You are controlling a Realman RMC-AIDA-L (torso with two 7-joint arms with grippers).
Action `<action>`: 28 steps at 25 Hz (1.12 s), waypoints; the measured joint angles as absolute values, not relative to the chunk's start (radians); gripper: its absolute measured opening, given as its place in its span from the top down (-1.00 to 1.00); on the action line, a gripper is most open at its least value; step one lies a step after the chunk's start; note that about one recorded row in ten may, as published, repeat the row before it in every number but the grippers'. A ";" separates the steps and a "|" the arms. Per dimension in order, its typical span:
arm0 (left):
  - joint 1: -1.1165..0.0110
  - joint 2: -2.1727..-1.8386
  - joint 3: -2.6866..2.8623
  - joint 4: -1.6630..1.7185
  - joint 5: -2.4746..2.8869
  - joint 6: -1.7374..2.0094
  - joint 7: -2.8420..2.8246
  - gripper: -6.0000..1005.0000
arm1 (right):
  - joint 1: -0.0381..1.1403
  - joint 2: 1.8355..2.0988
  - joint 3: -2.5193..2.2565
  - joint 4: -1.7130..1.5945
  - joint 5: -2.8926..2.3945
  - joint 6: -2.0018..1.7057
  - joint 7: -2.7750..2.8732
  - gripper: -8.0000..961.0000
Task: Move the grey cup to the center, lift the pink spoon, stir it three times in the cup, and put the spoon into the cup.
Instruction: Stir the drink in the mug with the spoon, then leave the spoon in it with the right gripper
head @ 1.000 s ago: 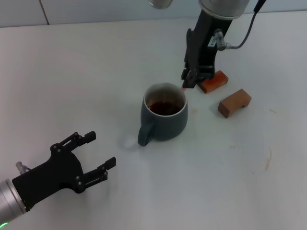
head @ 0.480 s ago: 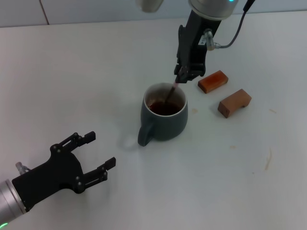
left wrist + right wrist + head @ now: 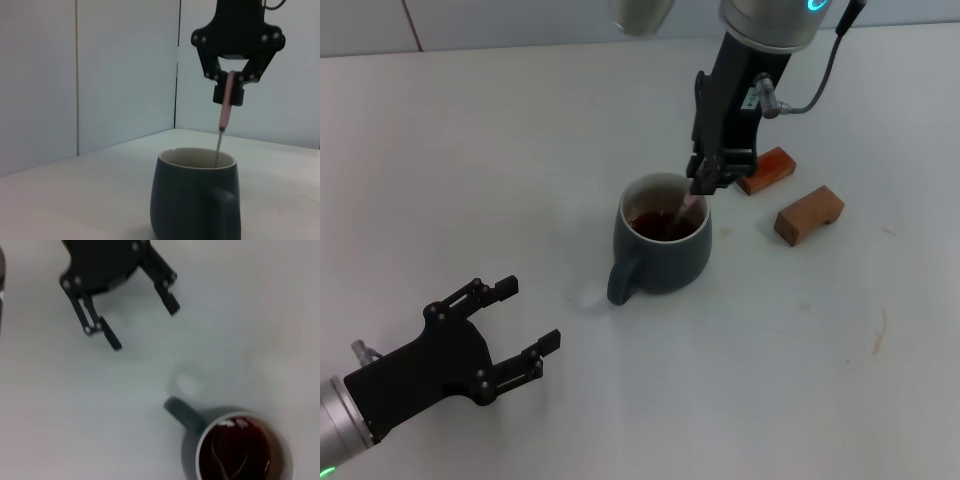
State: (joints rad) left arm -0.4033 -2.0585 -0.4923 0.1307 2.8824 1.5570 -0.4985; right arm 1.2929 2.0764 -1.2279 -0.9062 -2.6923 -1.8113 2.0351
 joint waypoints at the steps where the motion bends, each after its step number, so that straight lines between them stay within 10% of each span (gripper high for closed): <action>1: -0.403 -2.059 -0.492 0.131 2.882 1.557 -0.499 -0.62 | 1.289 2.076 -1.226 -0.913 -2.686 -1.808 2.034 0.67; 28: -0.403 -2.055 -0.491 0.132 2.882 1.560 -0.500 -0.62 | 1.227 2.082 -1.231 -0.934 -2.724 -1.729 2.097 0.60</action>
State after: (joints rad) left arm -0.4033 -2.0555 -0.4906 0.1319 2.8824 1.5602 -0.5000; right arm 1.2268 2.0817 -1.2311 -0.9340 -2.7244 -1.7293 2.0967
